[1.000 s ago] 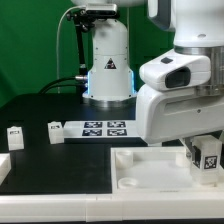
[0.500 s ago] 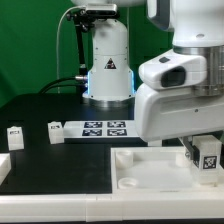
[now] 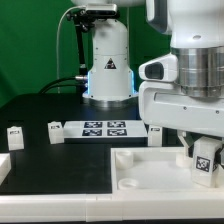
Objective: Assemble one leg
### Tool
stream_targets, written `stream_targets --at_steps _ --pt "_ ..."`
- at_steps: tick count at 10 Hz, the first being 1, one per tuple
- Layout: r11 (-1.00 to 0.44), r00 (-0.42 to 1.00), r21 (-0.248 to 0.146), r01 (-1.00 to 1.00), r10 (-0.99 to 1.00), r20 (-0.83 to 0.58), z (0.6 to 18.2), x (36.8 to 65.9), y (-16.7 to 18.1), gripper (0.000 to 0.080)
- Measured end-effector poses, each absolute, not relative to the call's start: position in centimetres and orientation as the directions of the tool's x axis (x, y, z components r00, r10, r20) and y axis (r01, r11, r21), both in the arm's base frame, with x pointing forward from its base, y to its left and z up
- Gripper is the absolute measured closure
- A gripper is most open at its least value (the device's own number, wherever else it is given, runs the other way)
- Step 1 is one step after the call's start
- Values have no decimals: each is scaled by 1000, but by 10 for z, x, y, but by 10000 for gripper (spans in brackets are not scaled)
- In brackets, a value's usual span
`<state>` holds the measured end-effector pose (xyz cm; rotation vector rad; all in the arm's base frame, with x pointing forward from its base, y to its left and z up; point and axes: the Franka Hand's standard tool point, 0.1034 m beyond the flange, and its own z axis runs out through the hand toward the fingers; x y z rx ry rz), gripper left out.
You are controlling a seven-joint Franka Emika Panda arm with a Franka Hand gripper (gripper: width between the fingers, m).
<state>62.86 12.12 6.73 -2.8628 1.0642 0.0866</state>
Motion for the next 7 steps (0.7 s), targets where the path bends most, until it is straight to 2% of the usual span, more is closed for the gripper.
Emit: stream_targets --at_steps 4,6,7 --pt "-377 377 -21 -926 -919 -118 68 627 127 503" --pt "-457 457 -31 -889 -882 -115 67 627 127 503" --pt "-459 460 -31 -888 -881 -115 67 627 128 321"
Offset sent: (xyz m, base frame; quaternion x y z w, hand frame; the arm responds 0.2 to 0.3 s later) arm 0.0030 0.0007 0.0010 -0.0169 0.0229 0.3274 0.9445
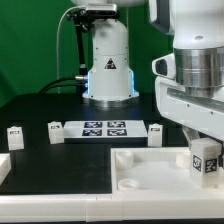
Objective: Assemble one leg
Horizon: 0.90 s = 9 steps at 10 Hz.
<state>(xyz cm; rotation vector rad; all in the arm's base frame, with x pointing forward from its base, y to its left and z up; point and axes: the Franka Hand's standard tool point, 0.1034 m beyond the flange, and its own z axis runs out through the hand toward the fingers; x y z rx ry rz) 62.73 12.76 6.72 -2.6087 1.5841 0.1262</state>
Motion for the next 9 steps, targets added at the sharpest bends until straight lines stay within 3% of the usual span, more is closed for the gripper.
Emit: stream_targets --at_steps 1,3,6,9 --pt "-492 493 -34 -870 -863 -115 66 627 128 209" --pt "-717 719 -60 -695 -688 -97 66 627 129 162" --pt "-897 901 -87 -433 -428 -74 66 626 129 153" --pt "-989 994 -100 -106 -102 -40 66 626 130 151"
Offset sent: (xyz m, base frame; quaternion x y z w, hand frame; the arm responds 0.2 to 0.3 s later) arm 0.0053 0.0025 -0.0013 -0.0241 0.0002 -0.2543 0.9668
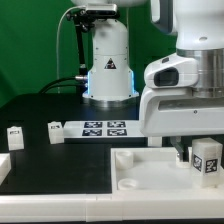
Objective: Assemble one leg
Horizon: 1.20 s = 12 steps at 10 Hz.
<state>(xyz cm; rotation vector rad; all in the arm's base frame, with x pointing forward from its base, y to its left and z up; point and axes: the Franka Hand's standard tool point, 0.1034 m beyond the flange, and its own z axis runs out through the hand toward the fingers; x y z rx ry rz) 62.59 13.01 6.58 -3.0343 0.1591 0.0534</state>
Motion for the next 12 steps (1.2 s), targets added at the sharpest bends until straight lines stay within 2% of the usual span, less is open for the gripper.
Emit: stream_targets --at_steps 4,5,7,8,9,12 --pt "-964 969 -103 244 246 -3 66 626 129 151" --pt "-962 967 -103 251 253 -2 66 626 129 151" --pt "-963 968 -103 250 252 -3 66 626 129 414" --pt "-963 968 -101 250 252 -3 66 626 127 414" --pt "-964 968 -93 249 250 -4 65 627 122 507" --pt "-974 978 -95 205 206 -7 65 627 123 507"
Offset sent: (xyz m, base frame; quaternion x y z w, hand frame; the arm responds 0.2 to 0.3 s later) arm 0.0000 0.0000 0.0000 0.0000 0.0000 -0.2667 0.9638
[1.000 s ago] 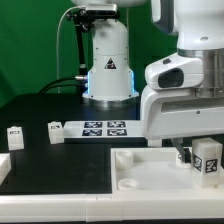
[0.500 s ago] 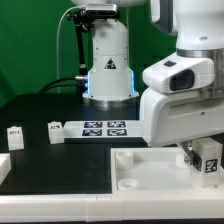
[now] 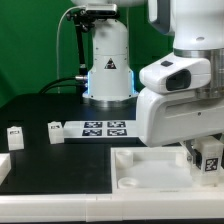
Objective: Assemble one leg
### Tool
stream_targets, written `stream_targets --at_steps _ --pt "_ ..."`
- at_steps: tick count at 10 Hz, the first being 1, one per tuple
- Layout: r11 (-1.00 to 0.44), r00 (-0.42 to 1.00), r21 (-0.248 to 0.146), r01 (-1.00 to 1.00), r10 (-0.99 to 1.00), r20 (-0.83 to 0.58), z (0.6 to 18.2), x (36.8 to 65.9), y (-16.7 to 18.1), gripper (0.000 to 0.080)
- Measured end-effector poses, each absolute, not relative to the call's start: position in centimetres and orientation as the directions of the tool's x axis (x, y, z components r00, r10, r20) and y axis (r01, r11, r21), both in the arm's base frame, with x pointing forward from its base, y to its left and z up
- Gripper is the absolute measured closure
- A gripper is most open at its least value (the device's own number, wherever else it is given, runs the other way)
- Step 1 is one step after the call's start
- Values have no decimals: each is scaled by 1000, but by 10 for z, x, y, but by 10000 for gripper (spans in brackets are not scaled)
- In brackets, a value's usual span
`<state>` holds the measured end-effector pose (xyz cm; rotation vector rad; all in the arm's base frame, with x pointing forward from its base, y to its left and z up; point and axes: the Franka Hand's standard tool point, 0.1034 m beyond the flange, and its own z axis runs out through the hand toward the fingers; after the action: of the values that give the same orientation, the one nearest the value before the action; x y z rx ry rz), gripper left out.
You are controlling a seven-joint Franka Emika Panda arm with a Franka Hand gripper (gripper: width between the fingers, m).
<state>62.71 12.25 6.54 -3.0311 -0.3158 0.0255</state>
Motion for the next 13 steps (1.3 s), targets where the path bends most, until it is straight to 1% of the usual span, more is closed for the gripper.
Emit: stream_targets --at_steps 1,2,3,4,6,7,8,9,10,11,12,13 --pt "-984 989 -98 148 149 0 66 629 119 507" --pt "-994 999 -103 -34 -33 -16 67 629 120 507" --pt "-983 988 -102 -153 -151 -29 67 627 120 506" --pt "-950 955 -102 -295 -291 -49 65 627 120 506" --pt "-860 866 -102 -499 -493 -82 63 626 120 506" --pt "-829 834 -97 -551 -544 -89 62 626 120 506" --pt "-737 742 -84 -670 -663 -102 62 625 122 506" --pt "-659 663 -74 -748 -740 -110 61 623 124 506" --pt "-532 535 -56 -845 -836 -121 61 622 128 506" --pt "-438 439 -42 -898 -889 -126 59 621 128 506" --pt "-388 389 -36 -921 -912 -131 59 621 128 506" --pt "-368 369 -35 -929 -919 -136 59 621 128 506"
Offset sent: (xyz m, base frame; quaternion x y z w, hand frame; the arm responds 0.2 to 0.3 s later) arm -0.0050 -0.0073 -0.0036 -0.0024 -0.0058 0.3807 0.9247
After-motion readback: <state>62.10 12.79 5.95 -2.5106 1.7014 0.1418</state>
